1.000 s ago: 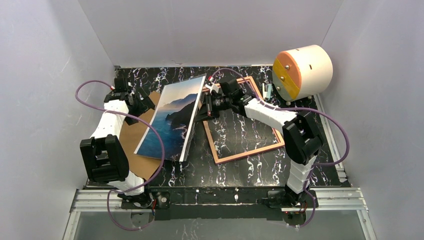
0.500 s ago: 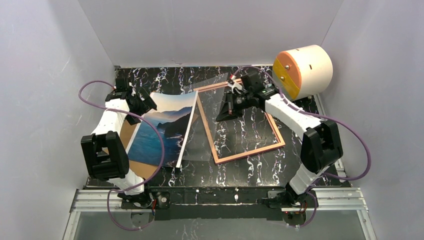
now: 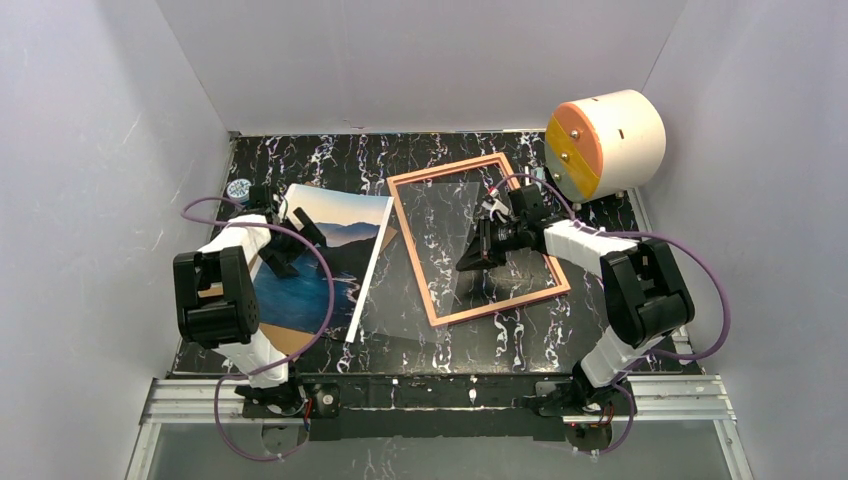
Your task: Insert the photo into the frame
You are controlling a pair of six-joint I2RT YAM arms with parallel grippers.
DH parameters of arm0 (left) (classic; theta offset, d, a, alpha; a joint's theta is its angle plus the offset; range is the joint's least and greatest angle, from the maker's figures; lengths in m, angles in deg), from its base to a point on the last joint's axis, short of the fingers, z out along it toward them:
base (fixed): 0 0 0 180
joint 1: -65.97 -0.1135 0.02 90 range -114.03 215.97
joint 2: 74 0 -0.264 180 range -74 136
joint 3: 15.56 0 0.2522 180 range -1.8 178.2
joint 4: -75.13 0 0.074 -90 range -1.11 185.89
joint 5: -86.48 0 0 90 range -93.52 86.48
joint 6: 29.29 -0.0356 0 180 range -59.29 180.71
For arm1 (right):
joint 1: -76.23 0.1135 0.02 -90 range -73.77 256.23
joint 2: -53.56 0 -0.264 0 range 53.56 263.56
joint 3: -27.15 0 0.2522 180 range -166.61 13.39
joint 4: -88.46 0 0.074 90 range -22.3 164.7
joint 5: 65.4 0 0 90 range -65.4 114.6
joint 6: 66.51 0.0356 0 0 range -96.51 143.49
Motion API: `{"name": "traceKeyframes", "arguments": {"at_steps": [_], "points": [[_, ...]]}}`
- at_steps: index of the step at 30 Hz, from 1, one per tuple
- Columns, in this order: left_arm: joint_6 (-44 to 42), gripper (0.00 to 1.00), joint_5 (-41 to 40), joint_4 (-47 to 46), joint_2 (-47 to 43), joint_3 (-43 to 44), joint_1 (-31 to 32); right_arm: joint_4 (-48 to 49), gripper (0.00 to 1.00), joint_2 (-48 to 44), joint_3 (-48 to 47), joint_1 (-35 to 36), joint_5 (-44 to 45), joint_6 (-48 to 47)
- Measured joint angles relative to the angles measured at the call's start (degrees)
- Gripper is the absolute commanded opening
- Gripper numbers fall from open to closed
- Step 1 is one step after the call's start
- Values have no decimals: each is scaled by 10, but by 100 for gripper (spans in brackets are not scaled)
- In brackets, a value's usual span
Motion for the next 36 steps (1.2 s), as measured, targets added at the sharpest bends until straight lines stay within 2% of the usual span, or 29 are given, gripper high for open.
{"name": "traceKeyframes", "arguments": {"at_steps": [4,6,15,22,26,36], "points": [[20,98,-2,-11,-4,-8,0,91,56,0,23,0,6,45],[26,98,-3,-15,-6,-10,0,147,60,-3,44,0,16,76],[40,98,-7,-24,-11,-17,0,306,60,-18,116,0,71,199],[40,99,-8,-28,-13,-21,0,381,63,-6,122,15,100,240],[40,98,-11,-33,-15,-25,0,374,62,0,122,28,140,244],[40,98,-12,-37,-17,-28,0,267,58,30,112,39,228,235]]}}
